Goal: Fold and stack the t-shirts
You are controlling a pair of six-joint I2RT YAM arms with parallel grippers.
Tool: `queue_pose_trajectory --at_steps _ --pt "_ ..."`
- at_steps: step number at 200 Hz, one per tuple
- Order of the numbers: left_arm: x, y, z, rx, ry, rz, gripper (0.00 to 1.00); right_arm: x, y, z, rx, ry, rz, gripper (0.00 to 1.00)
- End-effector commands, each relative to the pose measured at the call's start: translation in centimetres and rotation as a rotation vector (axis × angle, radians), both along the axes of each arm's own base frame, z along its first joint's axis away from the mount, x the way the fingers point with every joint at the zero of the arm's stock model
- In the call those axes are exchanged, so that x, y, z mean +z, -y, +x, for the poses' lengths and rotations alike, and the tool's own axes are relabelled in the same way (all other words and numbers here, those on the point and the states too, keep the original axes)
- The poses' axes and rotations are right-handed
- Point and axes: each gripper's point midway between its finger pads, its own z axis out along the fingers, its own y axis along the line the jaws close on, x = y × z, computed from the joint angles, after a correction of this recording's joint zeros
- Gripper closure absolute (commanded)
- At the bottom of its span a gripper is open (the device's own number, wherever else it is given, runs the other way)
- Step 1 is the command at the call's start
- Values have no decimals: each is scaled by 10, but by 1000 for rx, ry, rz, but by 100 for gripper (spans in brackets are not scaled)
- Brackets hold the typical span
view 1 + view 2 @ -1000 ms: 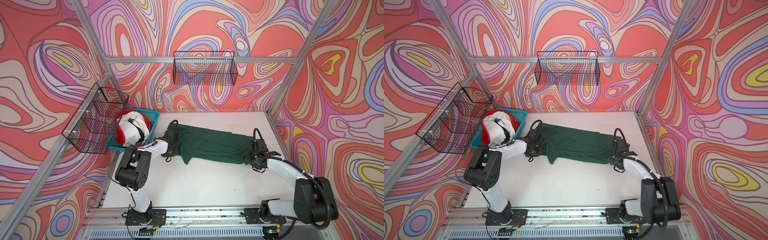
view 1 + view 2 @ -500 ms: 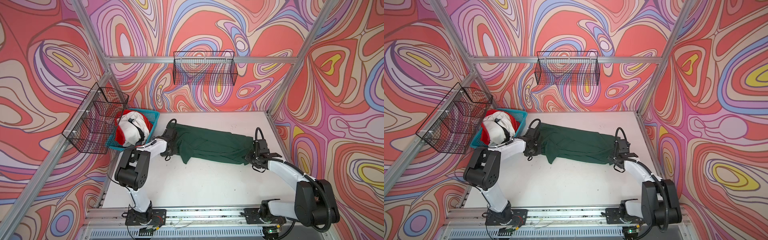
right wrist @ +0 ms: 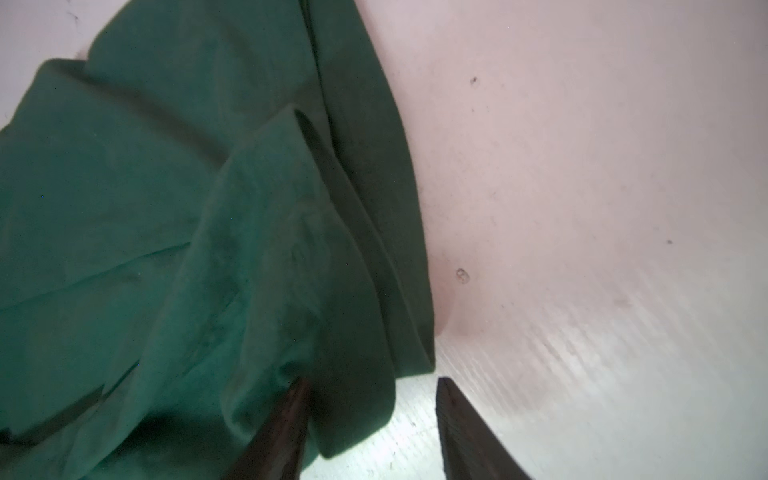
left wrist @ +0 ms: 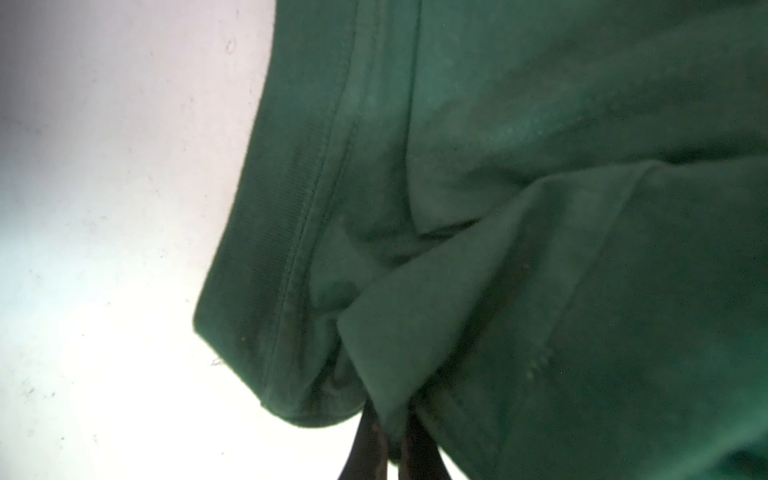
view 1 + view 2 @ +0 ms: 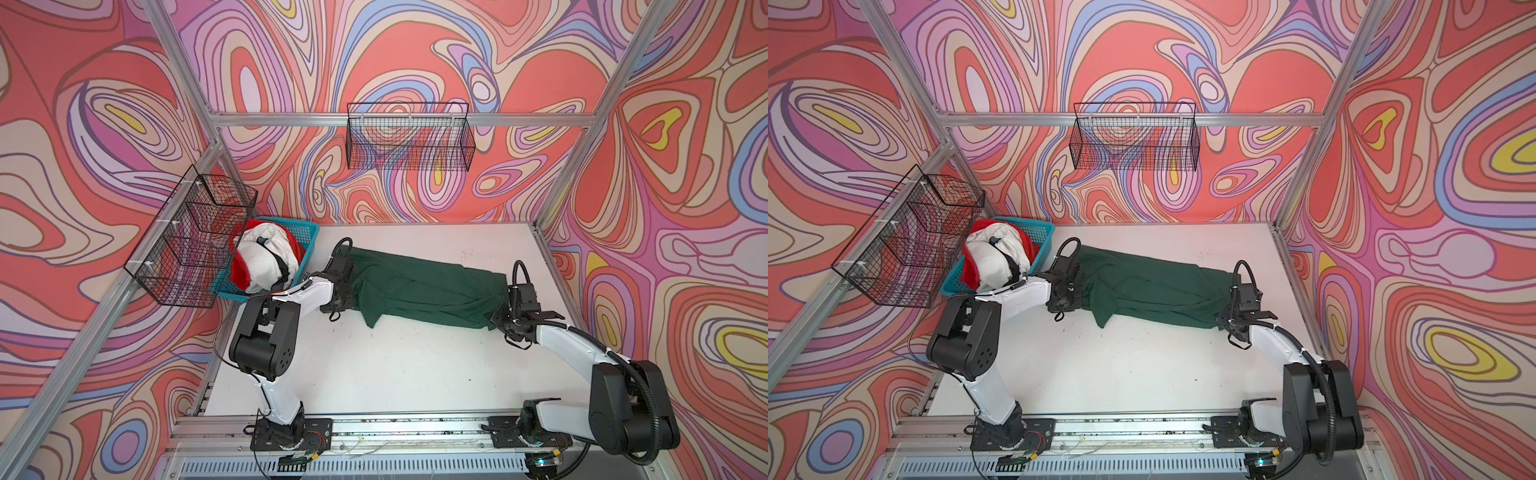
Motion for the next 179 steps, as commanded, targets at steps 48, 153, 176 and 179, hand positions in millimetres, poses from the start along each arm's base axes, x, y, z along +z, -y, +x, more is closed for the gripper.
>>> queue_pose_trajectory --at_steps 48,153,176,179 --pt "8 -4 3 14 6 11 100 -9 6 6 -40 10 -14 66" --pt "7 -12 4 22 3 23 100 1 26 8 -20 -51 -146 100" --pt "9 -15 3 27 8 27 100 11 41 -1 -30 -115 -236 100" --pt "10 -16 3 26 10 27 100 13 43 -2 -35 -120 -246 100"
